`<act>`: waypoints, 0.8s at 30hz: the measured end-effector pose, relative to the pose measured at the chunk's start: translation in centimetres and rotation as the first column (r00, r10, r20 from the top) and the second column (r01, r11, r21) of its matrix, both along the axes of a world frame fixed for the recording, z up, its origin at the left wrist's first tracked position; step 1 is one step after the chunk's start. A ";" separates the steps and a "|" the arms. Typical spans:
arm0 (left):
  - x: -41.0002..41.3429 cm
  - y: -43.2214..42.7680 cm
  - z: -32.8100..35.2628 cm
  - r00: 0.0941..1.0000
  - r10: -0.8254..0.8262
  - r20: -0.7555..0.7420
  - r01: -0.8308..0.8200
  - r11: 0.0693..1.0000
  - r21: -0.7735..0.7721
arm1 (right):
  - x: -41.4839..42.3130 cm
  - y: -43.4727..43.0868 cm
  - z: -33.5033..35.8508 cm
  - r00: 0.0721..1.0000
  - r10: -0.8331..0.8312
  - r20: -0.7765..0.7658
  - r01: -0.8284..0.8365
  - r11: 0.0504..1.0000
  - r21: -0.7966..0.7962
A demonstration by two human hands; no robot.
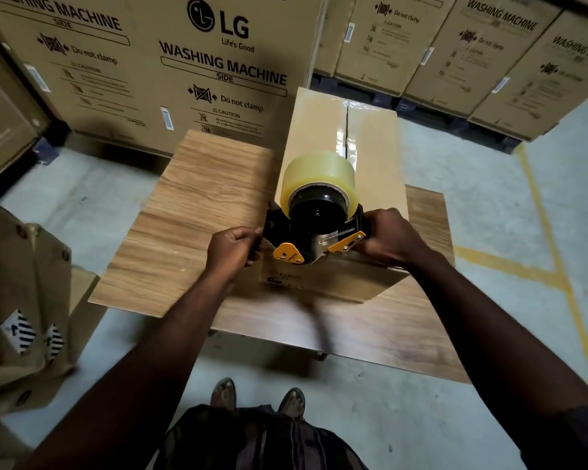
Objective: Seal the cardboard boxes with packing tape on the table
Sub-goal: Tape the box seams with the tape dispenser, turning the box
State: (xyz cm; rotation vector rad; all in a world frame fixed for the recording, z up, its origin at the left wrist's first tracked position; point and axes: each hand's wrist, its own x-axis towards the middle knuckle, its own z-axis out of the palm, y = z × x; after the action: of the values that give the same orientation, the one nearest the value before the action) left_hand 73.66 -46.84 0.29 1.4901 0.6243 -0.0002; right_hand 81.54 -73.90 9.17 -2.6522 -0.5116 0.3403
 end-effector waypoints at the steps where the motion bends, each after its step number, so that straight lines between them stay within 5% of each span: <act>1: 0.0 -0.1 -0.2 1.000 -0.007 -0.007 0.007 1.000 -0.016 | 0.0 0.0 -0.1 1.000 0.005 -0.006 -0.005 1.000 -0.014; 10: -0.7 -1.5 -3.6 0.969 -0.092 -0.230 -0.003 0.923 -0.385 | 0.0 0.2 -0.5 0.998 0.068 -0.004 -0.068 0.993 -0.096; 15: -0.8 -1.3 -5.2 0.950 -0.056 -0.307 -0.070 0.920 -0.386 | -0.1 0.1 -0.5 0.998 0.068 -0.013 -0.069 0.993 -0.092; 19: 0.6 -0.7 -3.6 0.976 -0.008 -0.216 -0.085 0.907 -0.413 | 0.1 0.0 -0.5 0.996 0.089 -0.001 -0.088 0.992 -0.086; 24: 1.6 0.6 -2.2 0.978 -0.101 -0.181 0.118 0.989 0.086 | 0.2 -0.1 -0.5 0.993 0.062 -0.097 -0.067 0.996 -0.051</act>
State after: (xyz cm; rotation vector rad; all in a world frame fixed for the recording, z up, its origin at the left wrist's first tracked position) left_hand 75.23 -46.24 -1.88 1.6287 0.6909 -0.1915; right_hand 81.78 -74.04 8.70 -2.6599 -0.5657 0.5046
